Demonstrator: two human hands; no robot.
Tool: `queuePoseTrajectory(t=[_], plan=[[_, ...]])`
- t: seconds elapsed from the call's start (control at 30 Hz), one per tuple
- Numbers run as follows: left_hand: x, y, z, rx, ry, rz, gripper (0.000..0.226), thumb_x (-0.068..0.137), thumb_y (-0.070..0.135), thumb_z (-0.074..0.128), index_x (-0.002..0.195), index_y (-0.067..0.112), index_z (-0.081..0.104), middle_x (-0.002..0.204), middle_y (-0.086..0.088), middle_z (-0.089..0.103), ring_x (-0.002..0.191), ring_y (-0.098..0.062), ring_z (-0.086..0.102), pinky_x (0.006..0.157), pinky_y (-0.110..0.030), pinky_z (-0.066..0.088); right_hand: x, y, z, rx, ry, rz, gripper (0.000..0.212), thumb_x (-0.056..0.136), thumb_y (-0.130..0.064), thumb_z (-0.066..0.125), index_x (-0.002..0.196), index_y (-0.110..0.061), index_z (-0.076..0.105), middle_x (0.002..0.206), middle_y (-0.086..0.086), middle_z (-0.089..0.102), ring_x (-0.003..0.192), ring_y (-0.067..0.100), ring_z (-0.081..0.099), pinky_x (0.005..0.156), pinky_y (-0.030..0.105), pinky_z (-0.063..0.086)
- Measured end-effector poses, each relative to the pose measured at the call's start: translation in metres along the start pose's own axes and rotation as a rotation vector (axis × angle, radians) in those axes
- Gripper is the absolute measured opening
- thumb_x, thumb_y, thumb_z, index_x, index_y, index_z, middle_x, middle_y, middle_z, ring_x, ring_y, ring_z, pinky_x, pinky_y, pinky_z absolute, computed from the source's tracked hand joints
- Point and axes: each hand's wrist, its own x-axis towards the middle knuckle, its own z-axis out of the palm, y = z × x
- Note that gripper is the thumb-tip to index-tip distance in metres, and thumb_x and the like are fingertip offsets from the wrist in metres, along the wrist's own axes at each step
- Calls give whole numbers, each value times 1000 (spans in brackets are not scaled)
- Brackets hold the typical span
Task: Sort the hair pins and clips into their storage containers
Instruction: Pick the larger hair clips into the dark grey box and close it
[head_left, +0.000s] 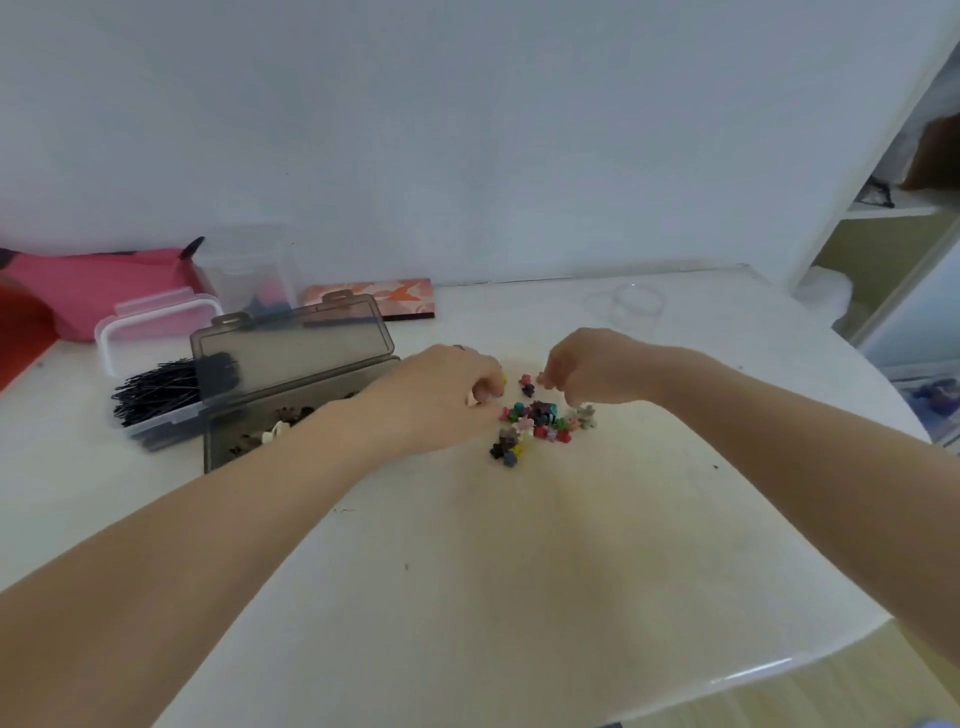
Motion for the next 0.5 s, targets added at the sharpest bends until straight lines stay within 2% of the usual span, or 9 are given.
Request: queuePoseTrajectory(t=[0.07, 0.13, 0.2, 0.33, 0.5], plan=[[9, 8, 14, 33, -52, -27, 21, 92, 43, 56, 103, 26, 63, 99, 8, 59, 84, -9, 53, 77, -30, 47, -4, 7, 7, -2, -42, -4, 42, 78, -3, 65, 115, -21, 68, 108, -14, 60, 106, 15, 55, 83, 27, 45], [15, 11, 26, 102, -89, -48, 24, 91, 47, 55, 97, 24, 61, 94, 4, 59, 85, -17, 56, 75, -34, 50, -3, 10, 13, 38, -40, -13, 42, 77, -8, 67, 117, -23, 68, 112, -13, 63, 104, 14, 57, 81, 27, 47], [18, 12, 35, 137, -119, -60, 20, 88, 43, 57, 94, 24, 59, 92, 2, 58, 84, -21, 58, 72, -35, 51, -2, 11, 18, 75, -11, -24, 36, 77, -12, 66, 111, -22, 70, 109, -6, 69, 99, 17, 63, 80, 30, 54], [22, 13, 40, 108, -125, -68, 15, 87, 37, 61, 95, 24, 60, 96, 2, 59, 86, -21, 59, 75, -37, 52, 2, 14, 26, 93, 48, -45, 21, 77, -12, 64, 96, -15, 72, 98, 5, 73, 90, 23, 68, 73, 33, 57], [26, 9, 40, -6, -128, -76, 10, 88, 36, 62, 89, 28, 58, 91, 8, 61, 84, -15, 60, 72, -31, 51, 2, 23, 23, 230, 95, -35, 16, 74, -10, 68, 89, -14, 71, 89, -2, 70, 87, 19, 68, 68, 29, 55]])
